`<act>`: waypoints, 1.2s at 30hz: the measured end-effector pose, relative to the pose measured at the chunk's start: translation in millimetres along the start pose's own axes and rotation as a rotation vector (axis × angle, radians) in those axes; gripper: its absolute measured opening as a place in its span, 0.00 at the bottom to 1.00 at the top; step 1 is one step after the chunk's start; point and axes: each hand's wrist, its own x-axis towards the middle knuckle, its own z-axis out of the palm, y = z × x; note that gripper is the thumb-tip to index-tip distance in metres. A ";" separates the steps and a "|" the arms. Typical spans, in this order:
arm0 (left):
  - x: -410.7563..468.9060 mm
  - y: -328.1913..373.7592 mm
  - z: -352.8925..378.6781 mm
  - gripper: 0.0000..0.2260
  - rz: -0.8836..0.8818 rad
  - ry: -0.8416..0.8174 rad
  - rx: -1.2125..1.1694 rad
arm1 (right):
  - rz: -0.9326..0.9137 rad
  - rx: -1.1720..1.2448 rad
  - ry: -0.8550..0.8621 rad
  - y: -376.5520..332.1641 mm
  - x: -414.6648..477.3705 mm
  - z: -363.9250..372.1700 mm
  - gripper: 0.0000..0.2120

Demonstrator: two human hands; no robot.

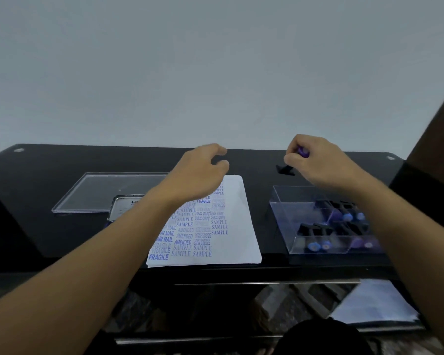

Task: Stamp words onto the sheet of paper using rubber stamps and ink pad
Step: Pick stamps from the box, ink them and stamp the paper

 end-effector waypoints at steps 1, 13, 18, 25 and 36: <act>2.9 7.4 2.2 0.19 0.023 0.000 0.016 | 0.011 -0.002 0.009 6.3 -1.5 -5.1 0.05; 29.9 63.5 48.2 0.20 0.131 -0.063 0.079 | 0.180 0.050 0.028 64.6 -19.1 -29.7 0.09; 34.4 57.8 82.2 0.20 0.086 -0.110 0.060 | 0.209 0.120 -0.008 72.9 -20.7 -17.3 0.12; 24.8 43.9 133.0 0.21 -0.030 -0.147 0.025 | 0.152 0.051 -0.149 84.3 -6.0 25.2 0.06; 14.8 31.4 150.0 0.23 -0.064 -0.198 -0.043 | 0.160 -0.021 -0.235 92.5 7.8 65.6 0.05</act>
